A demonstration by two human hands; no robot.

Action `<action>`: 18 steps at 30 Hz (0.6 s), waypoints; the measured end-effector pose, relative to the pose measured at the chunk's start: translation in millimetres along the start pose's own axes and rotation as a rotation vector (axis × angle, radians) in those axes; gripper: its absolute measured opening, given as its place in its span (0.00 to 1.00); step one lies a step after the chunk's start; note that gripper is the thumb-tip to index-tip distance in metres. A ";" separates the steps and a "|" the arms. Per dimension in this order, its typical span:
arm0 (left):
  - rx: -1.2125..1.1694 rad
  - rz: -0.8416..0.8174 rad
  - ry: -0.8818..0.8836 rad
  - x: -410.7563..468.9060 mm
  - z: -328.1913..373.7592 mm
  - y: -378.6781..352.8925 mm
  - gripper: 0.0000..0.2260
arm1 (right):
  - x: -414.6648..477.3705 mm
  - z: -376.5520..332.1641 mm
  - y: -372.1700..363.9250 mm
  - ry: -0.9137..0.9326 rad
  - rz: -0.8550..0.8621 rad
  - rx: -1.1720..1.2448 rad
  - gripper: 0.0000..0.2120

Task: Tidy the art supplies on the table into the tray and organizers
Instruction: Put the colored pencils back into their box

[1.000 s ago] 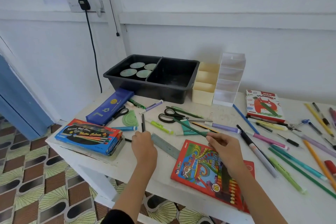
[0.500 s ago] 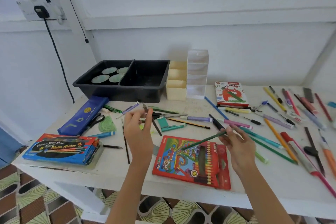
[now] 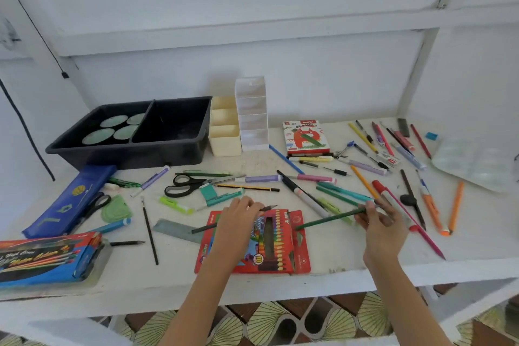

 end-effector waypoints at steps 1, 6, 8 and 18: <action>-0.006 -0.040 0.022 -2.6 -2.2 -8.7 0.24 | -0.6 2.3 0.4 -0.003 -0.001 -0.006 0.09; -0.020 -0.082 0.055 -14.6 -1.7 -25.6 0.24 | -15.5 24.0 -18.4 -0.072 -0.117 -0.069 0.08; -0.035 -0.052 0.065 -16.3 -2.0 -25.6 0.23 | -25.2 26.5 -25.3 -0.012 -0.114 -0.244 0.07; -0.108 -0.014 0.073 -20.5 -4.1 -36.2 0.22 | -61.3 38.6 -85.8 0.375 -0.126 -0.826 0.05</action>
Point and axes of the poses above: each hand's wrist, its own x-axis towards the middle knuckle, its own y-axis out of the back of the hand, z = x × y, the point moved 10 cm from there along x, towards the middle knuckle, and after that the axes turned 11 degrees about -y, right-handed, at the moved point
